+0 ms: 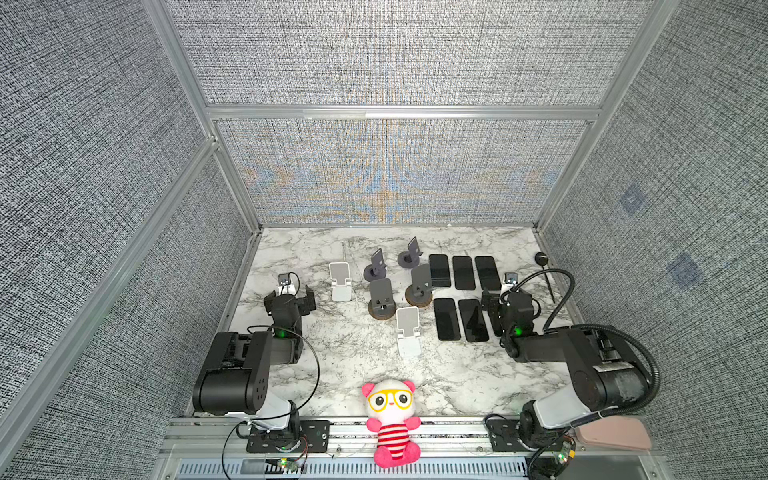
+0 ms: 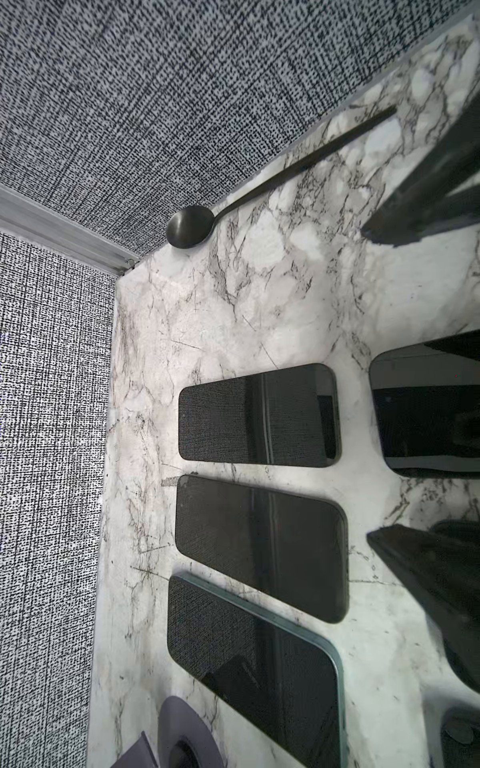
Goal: Remove the phone from the phone stand
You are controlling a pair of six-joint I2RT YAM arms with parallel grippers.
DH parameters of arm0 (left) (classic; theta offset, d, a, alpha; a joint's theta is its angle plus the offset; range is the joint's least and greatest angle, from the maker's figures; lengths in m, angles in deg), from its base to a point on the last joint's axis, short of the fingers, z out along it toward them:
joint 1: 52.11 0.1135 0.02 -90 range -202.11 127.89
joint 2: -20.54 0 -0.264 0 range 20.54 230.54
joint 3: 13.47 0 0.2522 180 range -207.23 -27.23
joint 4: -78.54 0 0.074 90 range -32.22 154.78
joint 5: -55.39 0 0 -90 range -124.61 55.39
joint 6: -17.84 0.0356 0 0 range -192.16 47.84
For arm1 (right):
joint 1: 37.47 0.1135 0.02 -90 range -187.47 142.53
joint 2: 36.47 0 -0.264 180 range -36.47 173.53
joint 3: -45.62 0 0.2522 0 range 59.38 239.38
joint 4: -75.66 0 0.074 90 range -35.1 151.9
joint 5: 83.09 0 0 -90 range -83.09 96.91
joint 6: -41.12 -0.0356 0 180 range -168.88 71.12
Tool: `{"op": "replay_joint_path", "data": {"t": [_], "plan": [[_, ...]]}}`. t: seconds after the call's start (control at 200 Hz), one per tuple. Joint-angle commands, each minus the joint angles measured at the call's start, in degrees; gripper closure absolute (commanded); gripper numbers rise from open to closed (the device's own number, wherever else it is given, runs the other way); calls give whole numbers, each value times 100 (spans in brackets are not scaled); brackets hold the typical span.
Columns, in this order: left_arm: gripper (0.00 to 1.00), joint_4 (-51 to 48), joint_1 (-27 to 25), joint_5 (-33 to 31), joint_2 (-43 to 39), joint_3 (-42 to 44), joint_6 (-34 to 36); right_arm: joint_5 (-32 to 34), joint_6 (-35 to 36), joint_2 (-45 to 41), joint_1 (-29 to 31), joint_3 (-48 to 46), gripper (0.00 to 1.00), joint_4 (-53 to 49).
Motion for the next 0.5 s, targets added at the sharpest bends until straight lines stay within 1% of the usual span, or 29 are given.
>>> {"op": "replay_joint_path", "data": {"t": [0.0, 0.495], "plan": [[2, 155, 8, 14, 7, -18, -9, -8, -31, 4, 7, 31, 1, 53], [2, 157, 5, 14, 4, -15, -9, -46, -68, 29, -9, 102, 1, -75]]}}
